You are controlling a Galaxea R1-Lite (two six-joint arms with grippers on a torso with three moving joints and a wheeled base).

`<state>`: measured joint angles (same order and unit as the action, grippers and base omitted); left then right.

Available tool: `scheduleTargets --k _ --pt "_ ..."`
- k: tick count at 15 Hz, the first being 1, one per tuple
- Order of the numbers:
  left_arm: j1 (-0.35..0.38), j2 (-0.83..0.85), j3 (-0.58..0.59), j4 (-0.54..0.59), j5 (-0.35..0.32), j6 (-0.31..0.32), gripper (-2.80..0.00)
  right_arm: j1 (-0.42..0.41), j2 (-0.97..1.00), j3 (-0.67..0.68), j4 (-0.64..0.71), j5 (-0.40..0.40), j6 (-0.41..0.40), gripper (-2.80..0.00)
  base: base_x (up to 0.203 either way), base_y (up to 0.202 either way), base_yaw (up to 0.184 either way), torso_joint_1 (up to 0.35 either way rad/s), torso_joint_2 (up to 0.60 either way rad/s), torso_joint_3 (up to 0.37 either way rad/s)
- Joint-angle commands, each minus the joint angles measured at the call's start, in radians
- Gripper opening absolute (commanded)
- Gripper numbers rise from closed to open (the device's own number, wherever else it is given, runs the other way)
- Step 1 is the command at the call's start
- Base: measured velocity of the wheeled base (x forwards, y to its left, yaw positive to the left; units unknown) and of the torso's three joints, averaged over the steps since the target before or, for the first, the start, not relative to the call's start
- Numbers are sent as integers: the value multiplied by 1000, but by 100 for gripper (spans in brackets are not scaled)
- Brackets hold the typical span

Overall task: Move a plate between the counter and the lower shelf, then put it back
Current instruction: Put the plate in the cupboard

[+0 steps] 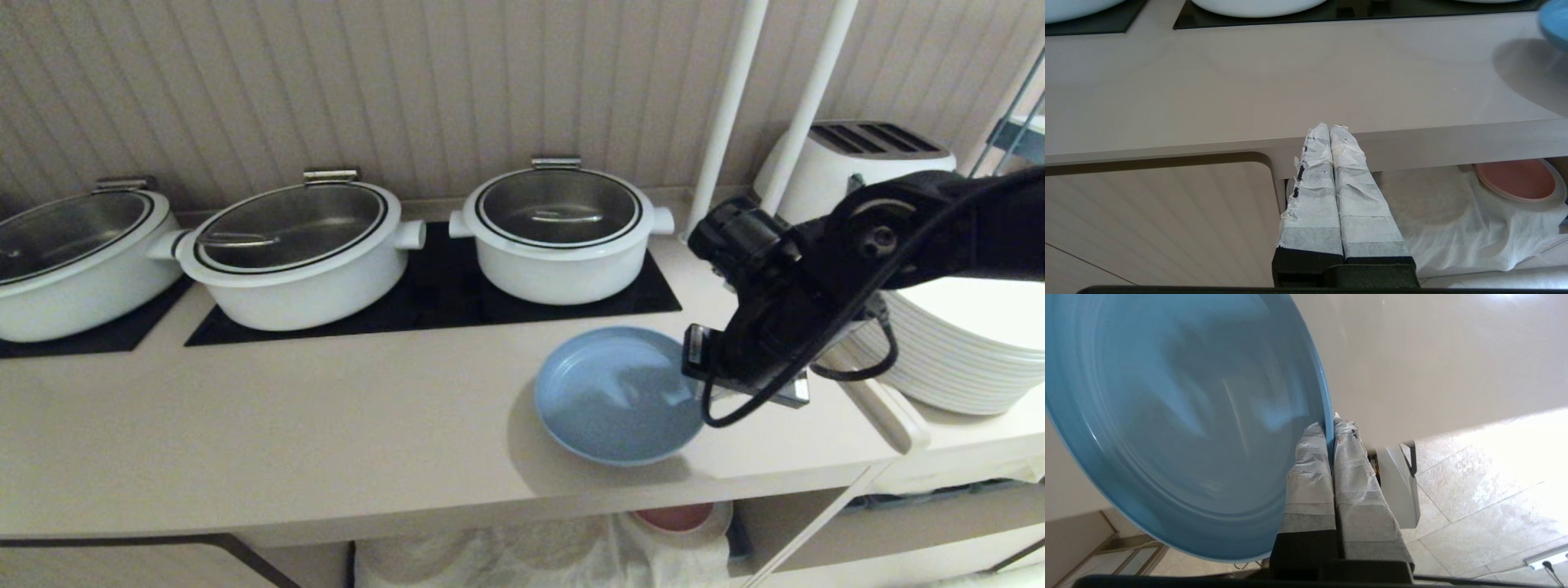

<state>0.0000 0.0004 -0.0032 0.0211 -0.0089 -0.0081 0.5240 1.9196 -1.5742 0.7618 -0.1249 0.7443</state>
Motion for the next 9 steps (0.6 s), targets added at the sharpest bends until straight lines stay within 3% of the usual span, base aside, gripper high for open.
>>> scheduleTargets --k 1,9 --pt "0 0 0 0 0 0 -280 -7 -84 77 -17 -1 5 -280 0 0 0 0 0 0" --pt "0 0 0 0 0 0 -280 -96 -362 452 -109 -2 4 -280 0 0 0 0 0 0"
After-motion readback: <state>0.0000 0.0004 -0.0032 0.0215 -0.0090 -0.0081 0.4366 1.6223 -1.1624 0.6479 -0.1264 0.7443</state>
